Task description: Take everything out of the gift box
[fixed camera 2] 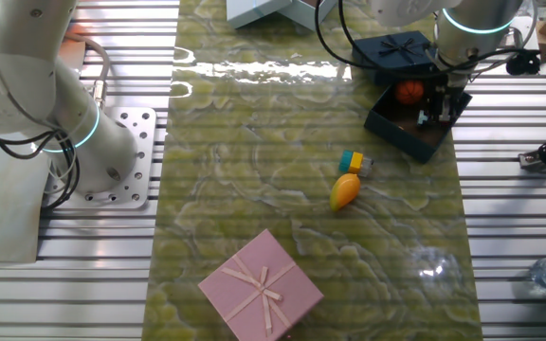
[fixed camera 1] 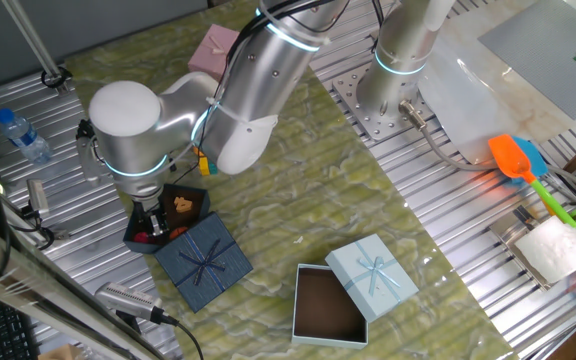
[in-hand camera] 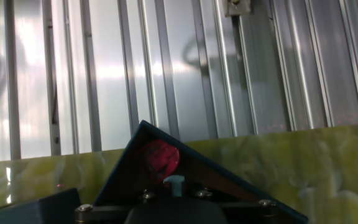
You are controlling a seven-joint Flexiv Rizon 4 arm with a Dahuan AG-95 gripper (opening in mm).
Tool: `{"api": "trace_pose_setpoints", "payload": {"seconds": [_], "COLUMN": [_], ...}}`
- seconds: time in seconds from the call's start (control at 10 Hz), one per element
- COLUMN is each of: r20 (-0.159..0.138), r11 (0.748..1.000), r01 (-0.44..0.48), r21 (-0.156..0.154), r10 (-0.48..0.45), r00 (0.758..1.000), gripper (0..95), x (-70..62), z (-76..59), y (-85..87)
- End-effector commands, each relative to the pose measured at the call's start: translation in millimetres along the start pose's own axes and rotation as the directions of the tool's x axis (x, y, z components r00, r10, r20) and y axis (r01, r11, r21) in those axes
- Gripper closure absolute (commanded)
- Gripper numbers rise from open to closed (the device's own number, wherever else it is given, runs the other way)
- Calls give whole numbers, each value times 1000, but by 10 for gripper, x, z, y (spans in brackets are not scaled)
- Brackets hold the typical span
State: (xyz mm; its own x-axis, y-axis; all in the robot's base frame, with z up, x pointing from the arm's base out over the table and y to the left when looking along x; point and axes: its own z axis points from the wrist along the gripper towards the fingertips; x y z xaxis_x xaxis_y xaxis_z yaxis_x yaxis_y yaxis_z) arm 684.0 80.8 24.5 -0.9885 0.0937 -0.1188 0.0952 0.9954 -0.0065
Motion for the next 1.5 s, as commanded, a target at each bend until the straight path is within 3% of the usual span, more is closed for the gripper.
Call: {"api": "trace_pose_setpoints", "payload": {"seconds": [0.1,0.4,0.6,1.1,1.2,1.5], "r20": [1,0,2,-4,-4,-9], "r11": [1000,1000,999,1000,1000,1000], "r01": [-1,13,41,23,17,5], "r21": [-1,2,4,-6,-7,-5], "r10": [1,-13,-41,-23,-17,-5], "r00": [1000,1000,999,1000,1000,1000], "gripper": [950,950,570,570,760,760], "x": [-13,-21,-34,-41,-40,-34], "z": [13,-34,-51,-48,-27,12], "y": [0,-20,-43,-56,-43,-13]}}
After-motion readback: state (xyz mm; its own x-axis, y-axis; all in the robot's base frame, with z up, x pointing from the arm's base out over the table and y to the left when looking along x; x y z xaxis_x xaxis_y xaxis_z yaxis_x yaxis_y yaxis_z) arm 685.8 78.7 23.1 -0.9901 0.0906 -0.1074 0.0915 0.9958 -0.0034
